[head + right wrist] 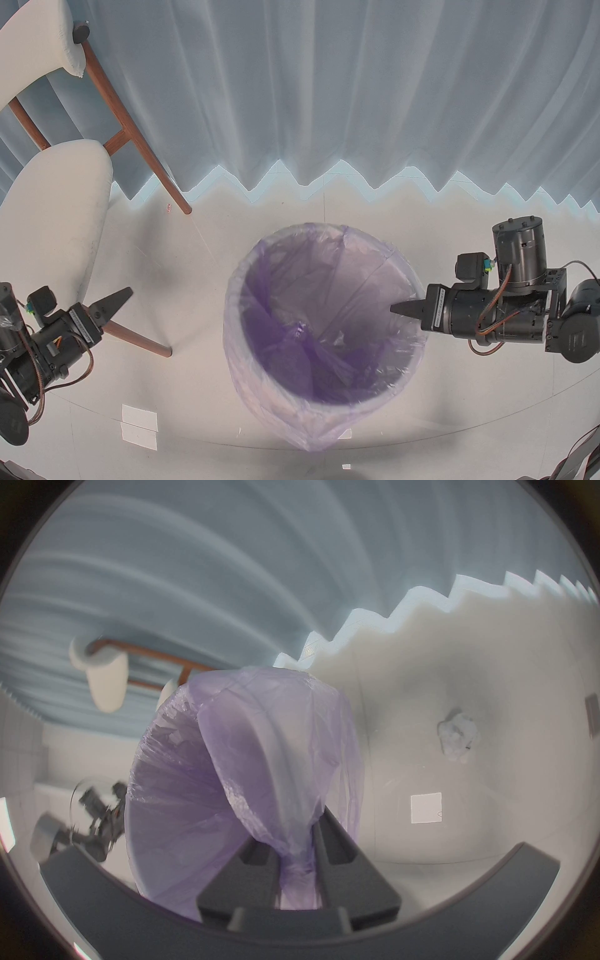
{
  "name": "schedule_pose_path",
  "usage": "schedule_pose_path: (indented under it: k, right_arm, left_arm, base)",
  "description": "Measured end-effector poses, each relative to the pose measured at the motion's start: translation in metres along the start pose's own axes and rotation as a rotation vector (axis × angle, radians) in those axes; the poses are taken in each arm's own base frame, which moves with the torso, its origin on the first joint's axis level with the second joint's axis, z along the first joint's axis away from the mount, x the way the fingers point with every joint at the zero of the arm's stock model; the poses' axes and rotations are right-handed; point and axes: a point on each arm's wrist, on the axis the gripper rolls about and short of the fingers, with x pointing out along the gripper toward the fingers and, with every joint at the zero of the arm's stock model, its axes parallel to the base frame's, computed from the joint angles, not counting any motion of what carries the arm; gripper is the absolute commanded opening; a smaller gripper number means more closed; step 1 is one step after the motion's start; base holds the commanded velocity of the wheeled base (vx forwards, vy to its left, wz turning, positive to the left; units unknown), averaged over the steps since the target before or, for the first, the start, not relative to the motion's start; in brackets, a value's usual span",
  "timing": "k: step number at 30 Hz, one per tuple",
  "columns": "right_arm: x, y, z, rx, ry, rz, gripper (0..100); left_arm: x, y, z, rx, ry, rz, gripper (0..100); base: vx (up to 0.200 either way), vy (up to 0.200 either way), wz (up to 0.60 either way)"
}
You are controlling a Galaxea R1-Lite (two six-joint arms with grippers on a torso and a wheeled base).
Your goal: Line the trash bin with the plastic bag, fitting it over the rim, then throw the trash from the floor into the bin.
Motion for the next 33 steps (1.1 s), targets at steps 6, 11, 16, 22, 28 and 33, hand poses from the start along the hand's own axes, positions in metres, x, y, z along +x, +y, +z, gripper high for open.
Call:
schedule_pose_path:
  k: [6, 11, 16, 22, 28, 33]
  right_arm:
    - [0.037, -0.004, -0.001, 0.157, -0.166, -0.111, 0]
    - [0.074, -0.009, -0.012, 0.227, -0.232, -0.207, 0]
    - [0.107, -0.006, -0.021, 0.296, -0.253, -0.234, 0]
    - [0.135, -0.003, -0.032, 0.336, -0.241, -0.239, 0]
    - [0.156, -0.006, -0.040, 0.347, -0.240, -0.258, 0]
    - [0.174, -0.009, -0.044, 0.351, -0.266, -0.253, 0]
  left_arm:
    - [-0.033, 0.004, -0.002, -0.050, -0.089, 0.045, 100]
    - [-0.051, 0.002, -0.009, -0.056, -0.117, 0.041, 100]
    - [-0.068, 0.000, -0.017, -0.061, -0.127, 0.045, 100]
    - [-0.086, -0.001, -0.029, -0.075, -0.093, 0.069, 100]
    - [-0.103, -0.004, -0.036, -0.076, -0.076, 0.075, 100]
    - [-0.113, -0.012, -0.030, -0.046, -0.143, 0.033, 100]
  base:
    - [0.000, 0.000, 0.00]
    - [0.000, 0.000, 0.00]
    - [0.000, 0.000, 0.00]
    - [0.000, 0.000, 0.00]
    - [0.000, 0.000, 0.00]
    - [0.000, 0.000, 0.00]
